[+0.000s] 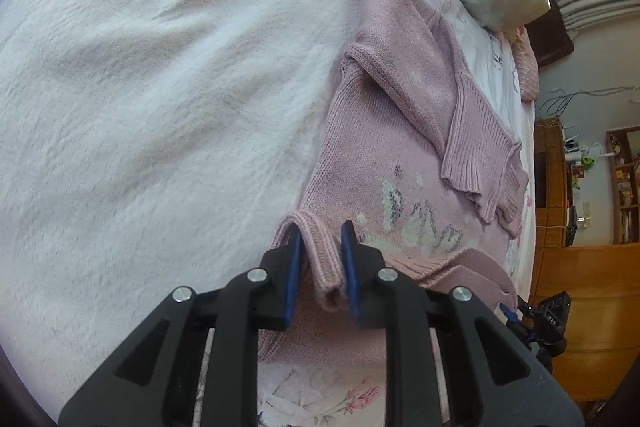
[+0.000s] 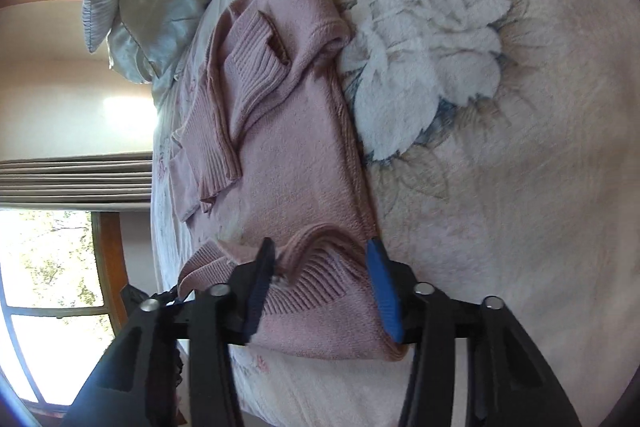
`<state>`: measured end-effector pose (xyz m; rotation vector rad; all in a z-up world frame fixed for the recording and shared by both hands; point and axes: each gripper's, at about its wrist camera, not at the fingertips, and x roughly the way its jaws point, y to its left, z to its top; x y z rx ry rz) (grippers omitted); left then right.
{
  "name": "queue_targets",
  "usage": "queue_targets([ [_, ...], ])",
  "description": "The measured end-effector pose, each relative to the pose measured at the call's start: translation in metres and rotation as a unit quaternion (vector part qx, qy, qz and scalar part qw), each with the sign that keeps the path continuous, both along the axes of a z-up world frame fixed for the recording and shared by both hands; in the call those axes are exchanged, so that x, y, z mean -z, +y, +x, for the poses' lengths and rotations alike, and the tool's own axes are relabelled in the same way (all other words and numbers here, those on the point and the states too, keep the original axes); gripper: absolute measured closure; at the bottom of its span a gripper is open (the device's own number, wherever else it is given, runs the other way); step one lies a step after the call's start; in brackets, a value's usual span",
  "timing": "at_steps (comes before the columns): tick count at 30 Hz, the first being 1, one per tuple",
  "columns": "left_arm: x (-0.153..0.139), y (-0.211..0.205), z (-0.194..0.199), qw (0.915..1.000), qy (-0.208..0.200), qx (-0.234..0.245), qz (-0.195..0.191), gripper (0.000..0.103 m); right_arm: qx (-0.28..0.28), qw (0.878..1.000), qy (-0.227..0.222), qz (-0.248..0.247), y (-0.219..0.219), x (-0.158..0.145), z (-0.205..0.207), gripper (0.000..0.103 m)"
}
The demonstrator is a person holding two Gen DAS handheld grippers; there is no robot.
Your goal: Fold small clothes
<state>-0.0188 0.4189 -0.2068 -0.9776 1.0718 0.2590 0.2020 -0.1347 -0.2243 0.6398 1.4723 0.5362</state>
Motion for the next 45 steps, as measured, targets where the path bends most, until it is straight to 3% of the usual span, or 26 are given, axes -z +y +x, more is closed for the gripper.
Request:
queue_targets([
  [2, -0.018, 0.003, -0.007, 0.9988, -0.006, -0.009, 0.047, 0.058, -0.001, 1.000, -0.015, 0.007, -0.009, -0.010, -0.001, 0.050],
  [5, -0.043, -0.005, -0.009, 0.9937, -0.032, 0.027, 0.104, 0.054, -0.041, 0.997, -0.059, -0.013, -0.008, -0.030, -0.006, 0.050],
  [9, -0.045, -0.035, 0.016, 0.9739, -0.004, 0.126, 0.189, 0.040, -0.105, 0.988, -0.099, -0.054, 0.011, -0.043, -0.016, 0.049],
  [12, -0.030, -0.051, 0.036, 0.9610, 0.020, 0.171, 0.217, 0.040, -0.131, 0.983, -0.108, -0.068, 0.024, -0.040, -0.020, 0.049],
  [16, -0.009, -0.056, 0.054, 0.9582, 0.041, 0.185, 0.214, 0.040, -0.155, 0.979, -0.114, -0.074, 0.039, -0.038, -0.021, 0.049],
  [17, -0.006, -0.057, 0.057, 0.9576, 0.041, 0.188, 0.214, 0.045, -0.163, 0.976, -0.119, -0.079, 0.042, -0.038, -0.020, 0.049],
  [19, 0.000, -0.061, 0.062, 0.9541, 0.052, 0.197, 0.220, 0.061, -0.174, 0.973, -0.127, -0.087, 0.048, -0.039, -0.019, 0.049],
  [20, 0.003, -0.063, 0.063, 0.9519, 0.059, 0.201, 0.224, 0.080, -0.180, 0.970, -0.132, -0.093, 0.051, -0.040, -0.017, 0.049],
  [21, 0.004, -0.064, 0.062, 0.9511, 0.060, 0.204, 0.224, 0.094, -0.187, 0.967, -0.139, -0.100, 0.054, -0.041, -0.016, 0.049],
  [29, -0.021, -0.070, 0.043, 0.9530, -0.003, 0.206, 0.222, 0.094, -0.240, 0.944, -0.178, -0.140, 0.088, -0.031, 0.002, 0.046],
  [34, -0.008, -0.071, 0.049, 0.9529, 0.014, 0.216, 0.212, 0.093, -0.265, 0.936, -0.161, -0.165, 0.100, -0.005, 0.013, 0.046],
  [35, -0.003, -0.072, 0.052, 0.9526, 0.025, 0.215, 0.214, 0.090, -0.269, 0.937, -0.155, -0.161, 0.101, -0.001, 0.013, 0.049],
  [37, 0.007, -0.073, 0.060, 0.9529, 0.040, 0.213, 0.212, 0.084, -0.274, 0.938, -0.153, -0.145, 0.101, 0.001, 0.012, 0.065],
  [39, 0.012, -0.072, 0.064, 0.9541, 0.046, 0.210, 0.209, 0.083, -0.286, 0.937, -0.151, -0.134, 0.101, 0.001, 0.008, 0.089],
  [41, 0.011, -0.072, 0.065, 0.9550, 0.046, 0.208, 0.207, 0.085, -0.292, 0.935, -0.157, -0.127, 0.099, -0.003, 0.002, 0.092],
  [42, 0.009, -0.071, 0.064, 0.9548, 0.045, 0.207, 0.209, 0.092, -0.288, 0.937, -0.161, -0.117, 0.096, -0.008, 0.000, 0.093],
  [45, -0.005, -0.068, 0.054, 0.9599, 0.016, 0.199, 0.197, 0.094, -0.265, 0.944, -0.176, -0.086, 0.082, -0.026, -0.007, 0.093],
])
